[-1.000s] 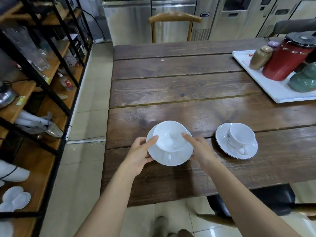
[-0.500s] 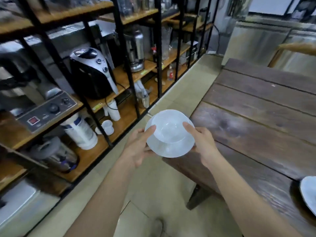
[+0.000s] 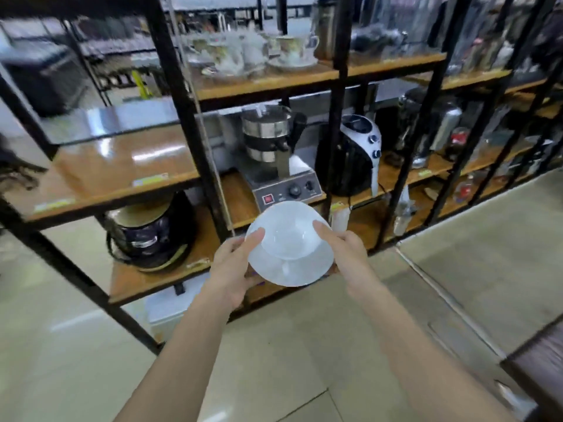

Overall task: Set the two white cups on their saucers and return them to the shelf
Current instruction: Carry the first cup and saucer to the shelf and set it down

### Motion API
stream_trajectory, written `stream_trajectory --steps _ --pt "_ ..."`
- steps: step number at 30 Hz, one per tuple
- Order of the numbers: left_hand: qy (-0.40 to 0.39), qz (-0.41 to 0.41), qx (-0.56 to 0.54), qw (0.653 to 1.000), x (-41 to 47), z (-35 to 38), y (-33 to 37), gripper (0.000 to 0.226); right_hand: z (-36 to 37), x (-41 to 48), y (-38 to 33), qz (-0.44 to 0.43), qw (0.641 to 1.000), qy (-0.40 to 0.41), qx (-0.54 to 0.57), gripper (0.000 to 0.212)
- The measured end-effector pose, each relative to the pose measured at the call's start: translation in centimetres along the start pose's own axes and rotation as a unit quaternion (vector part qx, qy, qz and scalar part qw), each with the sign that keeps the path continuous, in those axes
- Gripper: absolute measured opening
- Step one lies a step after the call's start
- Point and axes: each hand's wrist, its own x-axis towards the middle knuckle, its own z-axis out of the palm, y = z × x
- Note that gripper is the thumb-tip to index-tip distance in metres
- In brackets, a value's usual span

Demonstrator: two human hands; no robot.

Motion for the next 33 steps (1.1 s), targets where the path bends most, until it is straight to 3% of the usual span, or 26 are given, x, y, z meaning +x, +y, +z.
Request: stream_trajectory --steps 3,5,10,16,21,25,30,33 --pt "0.033 0.011 -0.003 0.999 1.5 -6.0 2.5 0.051 6.7 1.2 -0.6 -0.009 0.999 -0.045 0.000 0.041" --pt "0.056 0.017 -0.013 0.998 2.3 -9.3 4.0 0.055 10.6 1.9 -1.0 -0.014 0.998 -0.065 -0.011 0.031" --pt "0.086 0.030 -0.045 0.995 4.0 -15.8 7.1 0.070 18.5 4.0 -2.7 -0.016 0.992 -0.120 -0.032 0.044" --pt "0.160 0.040 -0.075 0.983 7.5 -19.6 10.3 0.048 25.5 7.7 -4.8 -0.022 0.986 -0.155 -0.059 0.048" --pt "0.214 0.072 -0.091 0.970 12.0 -22.6 12.9 0.050 31.4 12.2 -6.2 -0.052 0.977 -0.193 -0.075 0.035" --pt "0.241 0.085 -0.105 0.961 16.3 -24.8 15.6 0.039 36.5 16.8 -7.6 -0.045 0.970 -0.225 -0.080 0.038" --pt "0.271 0.089 -0.101 0.953 21.6 -27.8 18.4 0.059 41.8 21.7 -9.7 -0.041 0.961 -0.259 -0.085 0.031" --pt "0.295 0.080 -0.092 0.948 24.3 -29.7 19.8 0.044 44.7 23.6 -10.7 -0.047 0.956 -0.270 -0.103 0.033"
